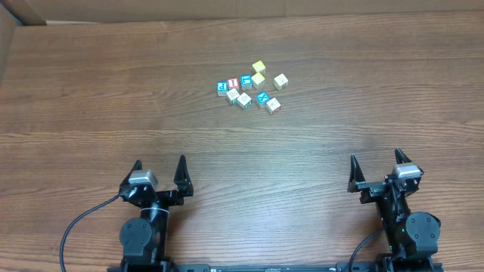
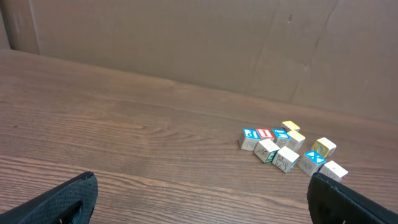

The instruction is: Flip 3 blocks

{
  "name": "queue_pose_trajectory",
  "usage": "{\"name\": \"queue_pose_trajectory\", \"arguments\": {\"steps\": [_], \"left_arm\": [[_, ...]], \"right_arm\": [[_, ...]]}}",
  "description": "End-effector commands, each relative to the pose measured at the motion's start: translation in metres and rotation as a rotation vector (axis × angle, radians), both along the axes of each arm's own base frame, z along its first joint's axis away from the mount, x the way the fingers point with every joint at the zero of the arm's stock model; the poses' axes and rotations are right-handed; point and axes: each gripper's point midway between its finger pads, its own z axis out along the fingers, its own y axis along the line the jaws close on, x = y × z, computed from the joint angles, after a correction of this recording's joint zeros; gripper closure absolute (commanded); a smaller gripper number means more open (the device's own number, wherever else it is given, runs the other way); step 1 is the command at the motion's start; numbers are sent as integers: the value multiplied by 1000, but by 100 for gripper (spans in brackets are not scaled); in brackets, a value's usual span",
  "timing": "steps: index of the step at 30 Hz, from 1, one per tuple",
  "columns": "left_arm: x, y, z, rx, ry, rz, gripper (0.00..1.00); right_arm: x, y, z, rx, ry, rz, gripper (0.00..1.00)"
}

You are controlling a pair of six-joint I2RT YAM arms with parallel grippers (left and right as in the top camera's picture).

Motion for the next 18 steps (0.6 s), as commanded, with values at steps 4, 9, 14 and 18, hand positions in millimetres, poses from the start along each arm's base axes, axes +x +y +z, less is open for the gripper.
{"name": "queue_pose_trajectory", "arguments": {"steps": [4, 9, 14, 18], "left_arm": [[-2, 0, 3, -13, 16, 4, 0], [-8, 1, 17, -11, 48, 6, 0], [-16, 1, 39, -9, 91, 8, 0], [-15, 0, 67, -10, 101, 4, 0]], "right_arm": [[1, -1, -4, -3, 5, -2, 0], [1, -1, -4, -3, 6, -2, 0], [1, -1, -4, -3, 6, -2, 0], [1, -1, -4, -3, 6, -2, 0]]}}
